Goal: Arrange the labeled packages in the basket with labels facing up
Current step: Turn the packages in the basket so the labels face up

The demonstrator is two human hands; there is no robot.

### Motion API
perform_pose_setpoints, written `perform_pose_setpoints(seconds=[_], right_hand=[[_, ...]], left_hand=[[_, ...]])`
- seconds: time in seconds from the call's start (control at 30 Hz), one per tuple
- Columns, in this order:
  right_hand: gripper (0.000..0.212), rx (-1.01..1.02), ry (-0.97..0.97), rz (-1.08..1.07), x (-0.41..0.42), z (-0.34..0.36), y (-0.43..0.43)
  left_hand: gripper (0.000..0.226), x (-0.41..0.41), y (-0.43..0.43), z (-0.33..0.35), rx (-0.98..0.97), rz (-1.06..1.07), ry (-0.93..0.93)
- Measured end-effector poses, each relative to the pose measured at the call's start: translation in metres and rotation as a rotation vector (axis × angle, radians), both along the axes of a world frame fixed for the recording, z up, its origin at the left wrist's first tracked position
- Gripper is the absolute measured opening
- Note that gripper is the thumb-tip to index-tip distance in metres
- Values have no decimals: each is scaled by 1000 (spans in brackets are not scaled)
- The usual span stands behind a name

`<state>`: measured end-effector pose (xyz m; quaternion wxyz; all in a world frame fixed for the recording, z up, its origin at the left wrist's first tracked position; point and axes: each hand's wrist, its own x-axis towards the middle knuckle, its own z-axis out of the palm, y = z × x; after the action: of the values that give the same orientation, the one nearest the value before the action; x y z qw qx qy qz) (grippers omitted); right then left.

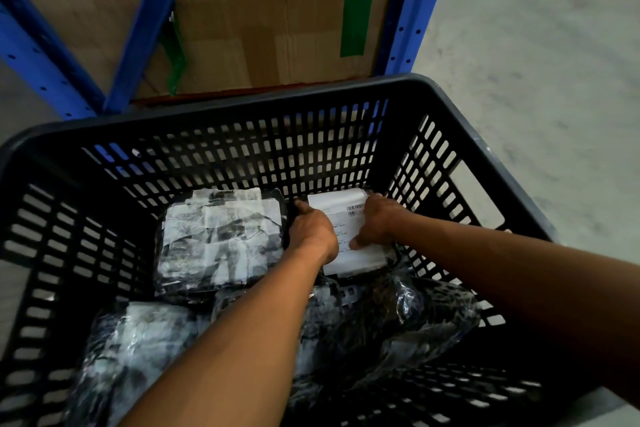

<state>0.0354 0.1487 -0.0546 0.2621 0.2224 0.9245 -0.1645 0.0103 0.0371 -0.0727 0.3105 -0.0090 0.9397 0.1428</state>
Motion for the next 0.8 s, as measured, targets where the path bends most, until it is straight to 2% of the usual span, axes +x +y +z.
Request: perform_pose_setpoints(seconds=[0.07, 0.17, 0.2, 0.27, 0.33, 0.37, 0.4, 0.5, 0.53, 0.6, 0.67, 0.73, 0.8], right_hand=[[79, 18, -17, 24, -1, 4, -2], [66, 47, -60, 81, -3, 11, -6], [61, 66, -64, 114, -4, 14, -8], [47, 133, -2, 172, -7, 21, -17], [24, 166, 141, 175, -12, 32, -32], [17, 132, 207, 146, -15, 37, -41], [19, 49, 242, 87, -19, 41, -51], [34, -356, 139, -188, -26, 46, -90], [43, -442, 75, -234, -26, 47, -101], [66, -504, -48, -212, -25, 47, -118], [79, -507, -135, -176, -23, 47, -127], [83, -510, -154, -178, -21, 43, -131], [80, -510, -136, -197, -22, 41, -132]], left_hand=[[90, 3, -2, 6, 12, 6, 25], [38, 7, -11, 20, 33, -147, 150], [31, 7, -17, 25, 58, -154, 160], [26, 2, -34, 39, 140, -67, 131], [16, -9, -56, 57, 286, 110, 109], [11, -14, -70, 67, 346, 210, 131], [9, -20, -84, 76, 359, 284, 193], [26, -35, -130, 90, 143, 352, 422], [42, -36, -143, 92, 55, 343, 417], [85, -35, -165, 90, -48, 301, 267], [104, -29, -179, 80, 29, 242, 94], [105, -21, -187, 66, 167, 246, -42], [105, -19, -189, 59, 220, 278, -56]])
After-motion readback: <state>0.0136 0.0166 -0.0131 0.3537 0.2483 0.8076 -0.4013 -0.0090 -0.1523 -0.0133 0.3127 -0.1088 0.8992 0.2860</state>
